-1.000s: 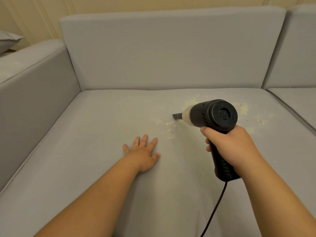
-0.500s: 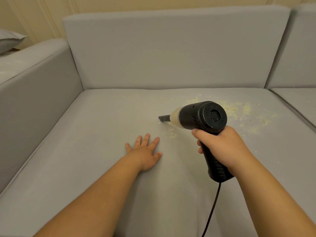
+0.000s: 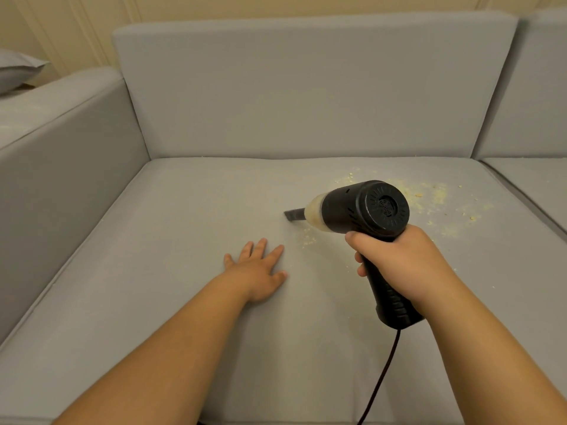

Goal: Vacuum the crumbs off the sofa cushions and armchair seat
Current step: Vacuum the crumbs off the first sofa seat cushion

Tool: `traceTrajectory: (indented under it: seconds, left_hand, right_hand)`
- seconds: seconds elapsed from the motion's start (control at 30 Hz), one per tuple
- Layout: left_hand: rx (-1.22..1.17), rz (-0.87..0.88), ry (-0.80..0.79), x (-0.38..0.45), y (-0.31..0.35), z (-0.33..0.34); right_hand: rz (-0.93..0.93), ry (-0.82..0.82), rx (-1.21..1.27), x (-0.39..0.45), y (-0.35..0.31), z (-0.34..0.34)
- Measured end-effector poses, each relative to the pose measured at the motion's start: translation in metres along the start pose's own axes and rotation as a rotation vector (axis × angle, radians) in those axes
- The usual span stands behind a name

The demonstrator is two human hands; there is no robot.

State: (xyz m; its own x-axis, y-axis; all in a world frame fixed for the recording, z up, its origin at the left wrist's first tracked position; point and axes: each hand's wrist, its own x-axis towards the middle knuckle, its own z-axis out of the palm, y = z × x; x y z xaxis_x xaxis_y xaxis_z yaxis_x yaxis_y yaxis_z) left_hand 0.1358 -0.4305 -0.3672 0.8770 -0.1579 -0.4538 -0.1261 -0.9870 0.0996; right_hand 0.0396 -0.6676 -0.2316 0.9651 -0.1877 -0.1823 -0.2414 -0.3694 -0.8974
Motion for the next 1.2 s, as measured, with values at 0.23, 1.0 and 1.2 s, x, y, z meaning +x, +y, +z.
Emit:
traceTrajectory:
  seconds: [0.23, 1.0, 1.2]
  left_hand:
    - [0.0, 0.002, 0.0, 0.001, 0.0, 0.0]
    - [-0.005, -0.012, 0.004, 0.001, 0.002, 0.002]
    - [-0.01, -0.025, -0.002, 0.002, 0.005, 0.002]
  right_hand:
    - [0.04, 0.136, 0.047, 0.007, 0.003, -0.007]
    - [0.019, 0.028, -0.015, -0.016, 0.012, -0.011]
    - [-0.003, 0.036, -0.046, -0.014, 0.013, -0.013]
